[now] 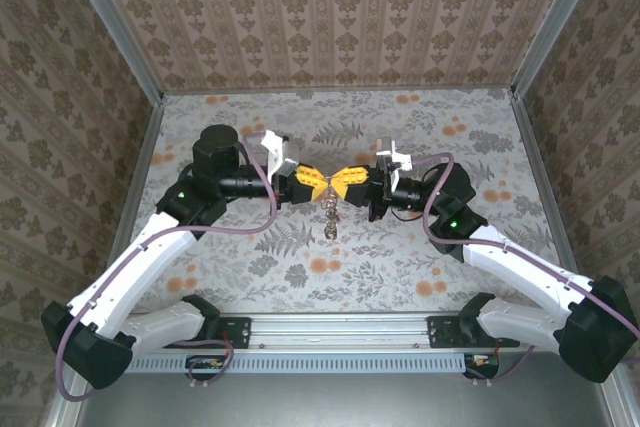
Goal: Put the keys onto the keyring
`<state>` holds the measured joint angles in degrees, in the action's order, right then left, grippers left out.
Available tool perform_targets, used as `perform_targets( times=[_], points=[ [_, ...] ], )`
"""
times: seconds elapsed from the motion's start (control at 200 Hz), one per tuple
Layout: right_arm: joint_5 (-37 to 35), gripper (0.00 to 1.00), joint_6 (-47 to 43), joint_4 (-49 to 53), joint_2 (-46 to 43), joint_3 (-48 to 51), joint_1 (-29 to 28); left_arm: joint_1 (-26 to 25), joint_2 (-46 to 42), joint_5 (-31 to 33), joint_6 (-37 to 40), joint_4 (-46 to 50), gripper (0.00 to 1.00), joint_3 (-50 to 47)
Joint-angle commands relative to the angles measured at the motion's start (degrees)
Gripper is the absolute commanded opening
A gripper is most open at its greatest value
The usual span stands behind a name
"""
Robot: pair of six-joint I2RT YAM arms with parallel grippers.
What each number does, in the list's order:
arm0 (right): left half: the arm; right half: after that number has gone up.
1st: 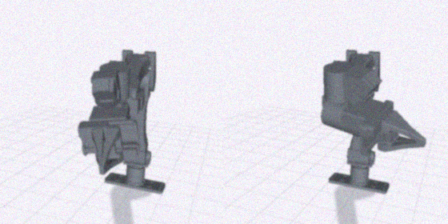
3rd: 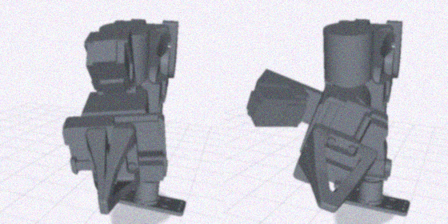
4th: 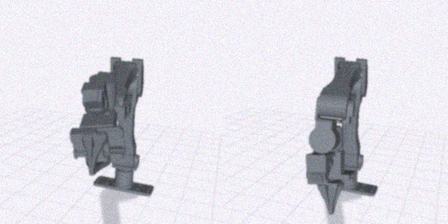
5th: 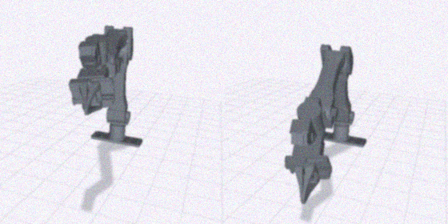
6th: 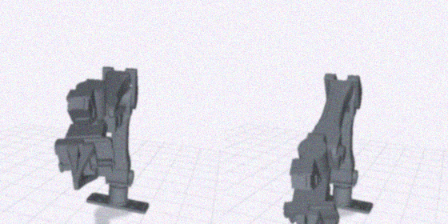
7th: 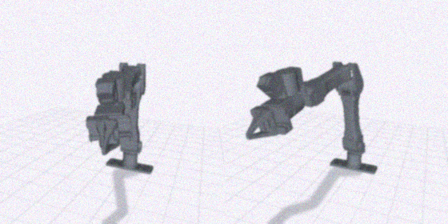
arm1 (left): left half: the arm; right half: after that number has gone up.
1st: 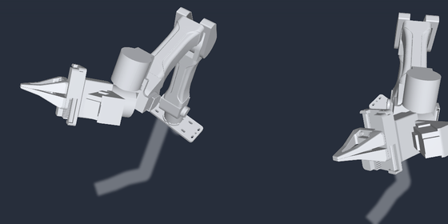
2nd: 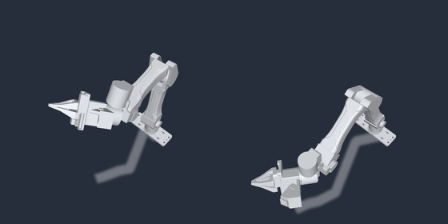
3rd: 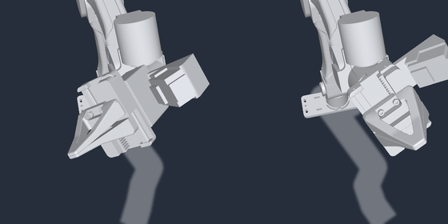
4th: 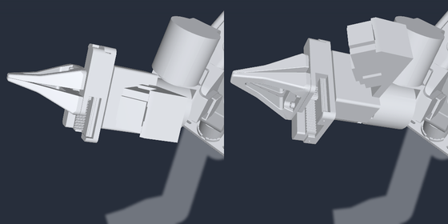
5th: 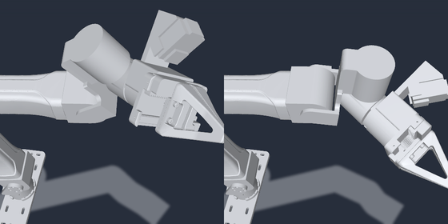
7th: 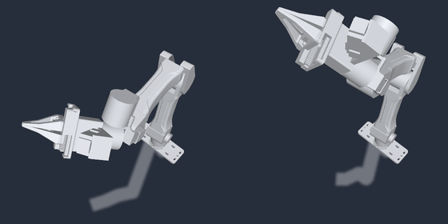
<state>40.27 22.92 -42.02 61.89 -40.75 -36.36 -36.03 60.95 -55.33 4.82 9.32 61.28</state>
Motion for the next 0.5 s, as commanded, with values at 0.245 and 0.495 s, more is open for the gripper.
perform_targets(
  times=[0.245, 0.495],
  points=[
    [-6.3, 0.44, -24.2, 37.8, -6.0, -8.0, -0.6, -3.4, 3.2, 12.7, 19.1, 26.7, 0.0, 12.7],
    [-8.9, 0.41, -30.0, 45.7, -7.7, -9.6, -0.6, -6.6, 7.8, 20.4, 24.1, 34.4, 0.0, 17.2]
  ],
)
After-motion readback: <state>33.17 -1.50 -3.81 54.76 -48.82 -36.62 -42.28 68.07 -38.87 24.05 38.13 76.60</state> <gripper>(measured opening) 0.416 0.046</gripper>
